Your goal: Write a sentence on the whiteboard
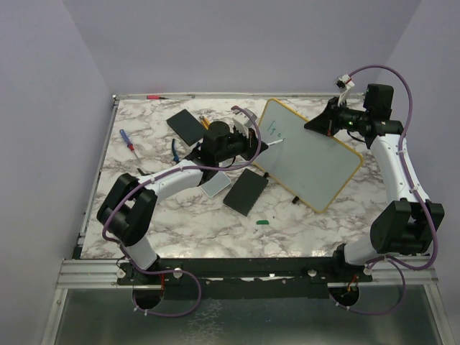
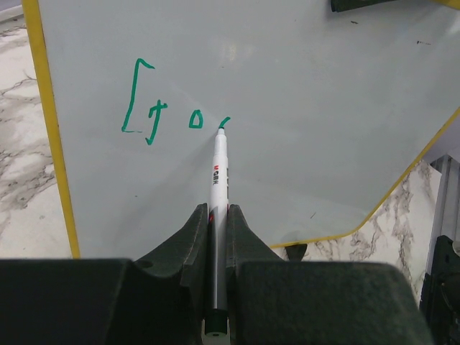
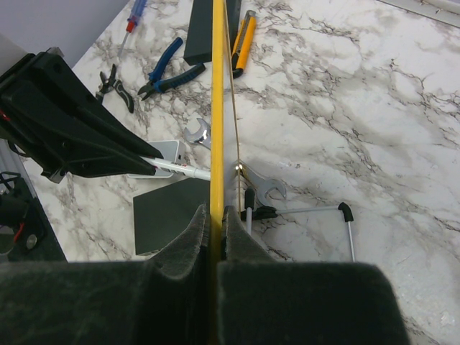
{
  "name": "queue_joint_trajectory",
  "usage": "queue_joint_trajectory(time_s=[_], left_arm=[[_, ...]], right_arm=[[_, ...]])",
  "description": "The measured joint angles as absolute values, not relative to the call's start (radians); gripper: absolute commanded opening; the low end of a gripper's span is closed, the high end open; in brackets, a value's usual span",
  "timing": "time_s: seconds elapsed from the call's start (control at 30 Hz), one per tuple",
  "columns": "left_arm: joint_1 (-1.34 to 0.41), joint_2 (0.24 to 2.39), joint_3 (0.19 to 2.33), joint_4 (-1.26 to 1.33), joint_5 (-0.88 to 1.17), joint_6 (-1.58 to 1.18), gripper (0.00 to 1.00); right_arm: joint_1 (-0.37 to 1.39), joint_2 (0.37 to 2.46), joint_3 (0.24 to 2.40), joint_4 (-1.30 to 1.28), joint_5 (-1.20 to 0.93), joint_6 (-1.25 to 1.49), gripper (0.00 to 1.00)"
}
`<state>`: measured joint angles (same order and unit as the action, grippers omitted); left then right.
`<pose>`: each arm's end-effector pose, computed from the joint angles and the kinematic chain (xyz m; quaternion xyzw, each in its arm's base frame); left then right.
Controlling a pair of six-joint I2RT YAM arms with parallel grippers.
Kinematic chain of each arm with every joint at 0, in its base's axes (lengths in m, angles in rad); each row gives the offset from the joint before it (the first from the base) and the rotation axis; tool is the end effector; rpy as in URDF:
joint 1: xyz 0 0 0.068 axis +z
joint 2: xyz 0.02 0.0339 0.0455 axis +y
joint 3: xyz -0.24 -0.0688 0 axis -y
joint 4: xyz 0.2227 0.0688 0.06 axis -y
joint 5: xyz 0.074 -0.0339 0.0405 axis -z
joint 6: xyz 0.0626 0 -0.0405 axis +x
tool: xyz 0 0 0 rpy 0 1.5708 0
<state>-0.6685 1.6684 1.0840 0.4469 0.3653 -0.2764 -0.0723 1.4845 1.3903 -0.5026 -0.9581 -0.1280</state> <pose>0.2949 -0.2614 0.2614 0.2615 0.7040 -0.4159 0.5129 0.3205 0.0281 0.3296 -0.2375 0.7780 0.3638 0.4539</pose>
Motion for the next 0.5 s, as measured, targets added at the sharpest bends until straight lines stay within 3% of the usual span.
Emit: queue_joint_trajectory(time_s=[0.5], left_arm=[[-0.683,1.668,1.084,0.447,0.364,-0.277,0.00]], right_arm=[[-0.072,1.485,1.390,-0.503,-0.959,-0.128,0.01]])
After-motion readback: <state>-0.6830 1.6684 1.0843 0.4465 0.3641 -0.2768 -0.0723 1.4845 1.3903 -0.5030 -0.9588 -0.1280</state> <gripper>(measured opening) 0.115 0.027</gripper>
